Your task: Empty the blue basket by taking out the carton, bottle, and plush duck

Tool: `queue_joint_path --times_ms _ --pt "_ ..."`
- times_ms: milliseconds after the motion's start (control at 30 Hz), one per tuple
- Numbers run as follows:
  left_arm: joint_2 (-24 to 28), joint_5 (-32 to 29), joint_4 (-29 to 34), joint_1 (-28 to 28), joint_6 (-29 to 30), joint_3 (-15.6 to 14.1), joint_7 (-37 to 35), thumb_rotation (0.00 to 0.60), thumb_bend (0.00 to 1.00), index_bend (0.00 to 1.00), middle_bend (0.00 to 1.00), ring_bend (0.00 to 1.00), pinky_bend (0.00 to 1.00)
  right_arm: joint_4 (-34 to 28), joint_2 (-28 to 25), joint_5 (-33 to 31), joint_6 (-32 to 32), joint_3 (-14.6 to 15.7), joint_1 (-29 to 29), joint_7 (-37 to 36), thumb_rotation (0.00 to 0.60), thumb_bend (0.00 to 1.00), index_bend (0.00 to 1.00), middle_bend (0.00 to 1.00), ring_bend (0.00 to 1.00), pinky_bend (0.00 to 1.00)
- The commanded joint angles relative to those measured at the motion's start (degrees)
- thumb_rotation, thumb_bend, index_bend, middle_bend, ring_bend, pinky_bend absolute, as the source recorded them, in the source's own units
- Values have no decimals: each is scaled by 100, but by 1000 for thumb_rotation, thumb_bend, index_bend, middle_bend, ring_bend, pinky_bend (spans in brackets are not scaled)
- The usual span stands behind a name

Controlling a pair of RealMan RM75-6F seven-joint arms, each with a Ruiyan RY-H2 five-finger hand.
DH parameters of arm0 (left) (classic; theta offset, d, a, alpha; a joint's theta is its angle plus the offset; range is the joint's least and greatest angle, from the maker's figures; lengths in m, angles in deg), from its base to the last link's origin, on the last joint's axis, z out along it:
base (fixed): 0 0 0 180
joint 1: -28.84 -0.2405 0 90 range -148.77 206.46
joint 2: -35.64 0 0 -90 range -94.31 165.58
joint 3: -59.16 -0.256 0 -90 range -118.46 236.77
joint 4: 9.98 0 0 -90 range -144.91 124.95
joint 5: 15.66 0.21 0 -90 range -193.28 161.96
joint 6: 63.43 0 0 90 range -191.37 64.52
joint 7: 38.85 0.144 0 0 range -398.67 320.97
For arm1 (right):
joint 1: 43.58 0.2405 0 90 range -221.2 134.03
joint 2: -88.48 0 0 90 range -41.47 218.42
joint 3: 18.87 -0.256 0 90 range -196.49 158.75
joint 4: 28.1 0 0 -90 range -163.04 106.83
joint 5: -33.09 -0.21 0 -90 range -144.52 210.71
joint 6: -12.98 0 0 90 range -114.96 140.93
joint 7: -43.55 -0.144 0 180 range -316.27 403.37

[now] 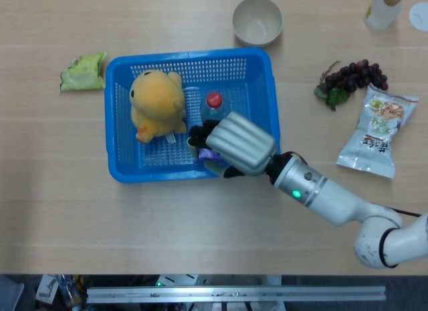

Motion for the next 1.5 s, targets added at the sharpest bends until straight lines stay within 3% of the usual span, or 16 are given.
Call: queue_joint_path --times_ms 33,333,500,633,800,1067,1300,1400,1500 --pt "1 -18 1 6 -14 10 5 600 373 190 272 232 283 -332 -381 232 -309 -60 -114 -167 600 416 501 413 453 776" --pt "-27 -26 1 56 -87 34 33 600 373 189 272 232 283 -1082 -1883 783 -1195 -27 -718 -811 600 410 501 413 459 776" --pt "-39 19 -6 74 -101 25 53 600 373 190 272 232 283 -955 -2599 856 -1639 6 -1107 -1305 600 405 501 413 461 776" --pt "-62 13 -8 96 -141 24 97 600 373 190 272 232 283 -673 -2848 778 -1627 76 -1227 -1541 600 397 501 413 461 776" --pt "-95 53 29 122 -181 3 137 600 373 190 272 232 283 -121 -2820 642 -1441 191 -1253 -1673 600 390 501 413 461 776" --pt "-113 96 64 115 -188 -36 128 600 373 190 272 232 283 918 -2152 532 -1179 246 -1081 -1853 600 367 501 413 456 767" --pt "-105 66 51 105 -185 -34 119 600 373 190 271 232 283 1510 -1638 710 -1137 384 -973 -1902 600 353 498 405 381 642" --pt "-108 53 34 98 -201 -48 106 600 373 190 271 232 283 1576 -1572 885 -1038 573 -949 -1876 600 311 408 345 290 548" --pt "-116 38 4 113 -230 -40 68 600 373 190 271 232 283 1540 -1535 947 -1074 659 -987 -1856 600 145 228 259 201 475"
